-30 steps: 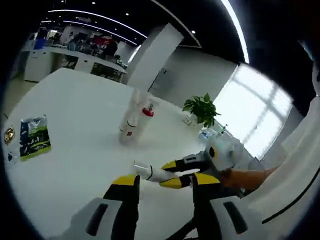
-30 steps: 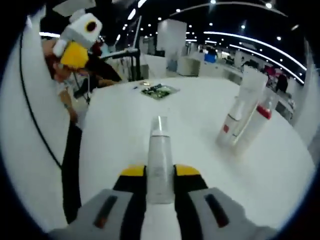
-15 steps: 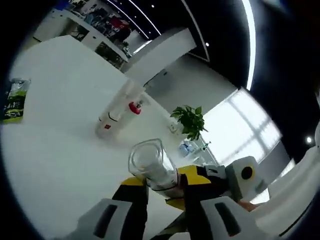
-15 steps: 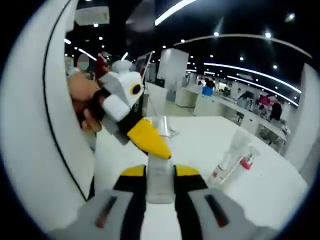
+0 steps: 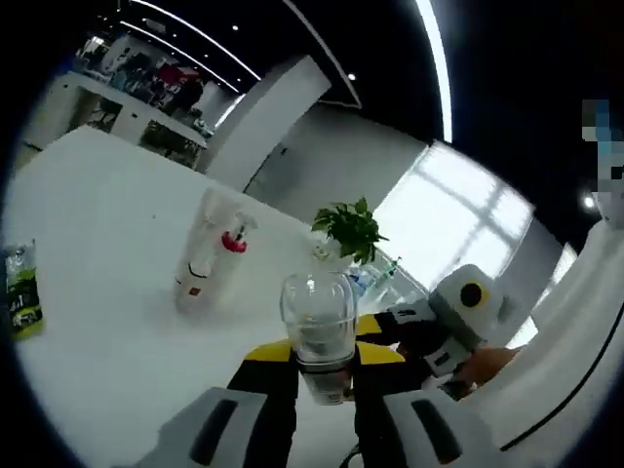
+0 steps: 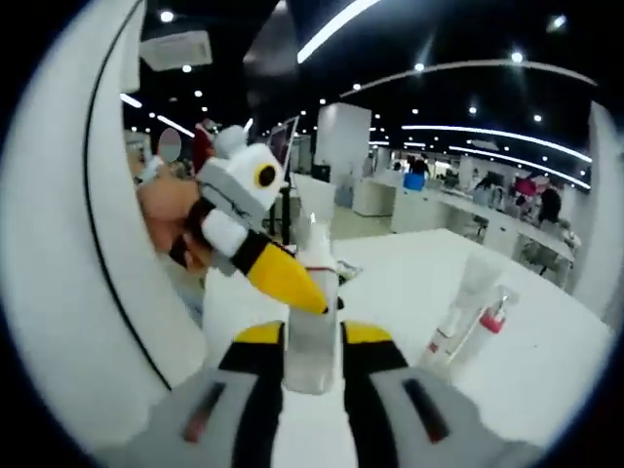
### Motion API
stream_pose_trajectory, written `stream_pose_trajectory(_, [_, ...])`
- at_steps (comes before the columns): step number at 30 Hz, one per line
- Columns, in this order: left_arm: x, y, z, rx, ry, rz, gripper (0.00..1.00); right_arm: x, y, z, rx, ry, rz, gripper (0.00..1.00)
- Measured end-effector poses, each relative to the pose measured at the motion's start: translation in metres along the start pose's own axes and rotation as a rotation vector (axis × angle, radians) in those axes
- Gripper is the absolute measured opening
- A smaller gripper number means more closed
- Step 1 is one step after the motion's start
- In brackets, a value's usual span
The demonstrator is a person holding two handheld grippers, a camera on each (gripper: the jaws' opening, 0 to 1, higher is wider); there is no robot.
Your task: Arrange the skincare products in the storage area until every visible bottle or jar stands upright without overlapping.
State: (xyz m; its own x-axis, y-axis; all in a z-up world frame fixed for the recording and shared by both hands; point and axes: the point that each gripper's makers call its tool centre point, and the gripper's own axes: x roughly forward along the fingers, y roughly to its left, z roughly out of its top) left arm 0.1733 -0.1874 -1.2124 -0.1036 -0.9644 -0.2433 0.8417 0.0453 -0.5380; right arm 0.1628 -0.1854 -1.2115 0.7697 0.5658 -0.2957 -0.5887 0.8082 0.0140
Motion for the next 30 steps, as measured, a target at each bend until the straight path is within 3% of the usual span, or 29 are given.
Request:
stream_pose_trajectory(1, [-0.001, -0.002, 0.002, 0.021, 0.0, -0.016, 0.2, -0.001, 0.0, 0.0, 0.016, 0.002, 0.021, 0.28])
stream_pose_trajectory(3, [-0.005, -0.02, 0.012, 0.145, 0.002, -0.125, 0.2, -0.003, 0.004, -0.002, 0.048, 0.004, 0.077, 0.3])
stream_pose_trajectory(4, [-0.006, -0.022, 0.013, 0.161, 0.003, -0.139, 0.2, -0.003, 0.005, -0.002, 0.051, 0.008, 0.096, 0.3])
stream_pose_trajectory(5, [-0.008, -0.03, 0.015, 0.205, 0.027, -0.185, 0.2, -0.005, 0.012, -0.003, 0.086, 0.015, 0.161, 0.3])
stream_pose_trajectory(8, [-0.008, -0.043, 0.013, 0.276, 0.093, -0.274, 0.2, -0.006, 0.021, -0.001, 0.15, 0.02, 0.245, 0.29])
stream_pose_trajectory(12, [-0.004, -0.054, 0.001, 0.362, 0.204, -0.34, 0.2, -0.005, 0.03, 0.005, 0.16, 0.005, 0.316, 0.2])
stream_pose_trajectory(13, [-0.003, -0.055, 0.001, 0.367, 0.208, -0.342, 0.2, -0.006, 0.036, 0.0, 0.17, 0.049, 0.338, 0.2])
stream_pose_trajectory(22, [0.005, -0.038, 0.01, 0.328, 0.153, -0.252, 0.22, 0.004, 0.02, 0.001, 0.162, 0.017, 0.211, 0.18])
stream_pose_trajectory(27, [0.016, -0.01, 0.013, 0.145, 0.116, -0.037, 0.3, 0.016, -0.002, -0.002, 0.176, 0.067, 0.022, 0.18])
stream_pose_trajectory(28, [0.017, -0.006, 0.014, 0.15, 0.099, -0.006, 0.33, 0.019, -0.008, -0.003, 0.147, 0.086, -0.037, 0.18])
stream_pose_trajectory(30, [0.018, 0.001, 0.014, 0.135, 0.066, 0.073, 0.33, 0.022, -0.01, -0.004, 0.122, 0.112, -0.08, 0.18])
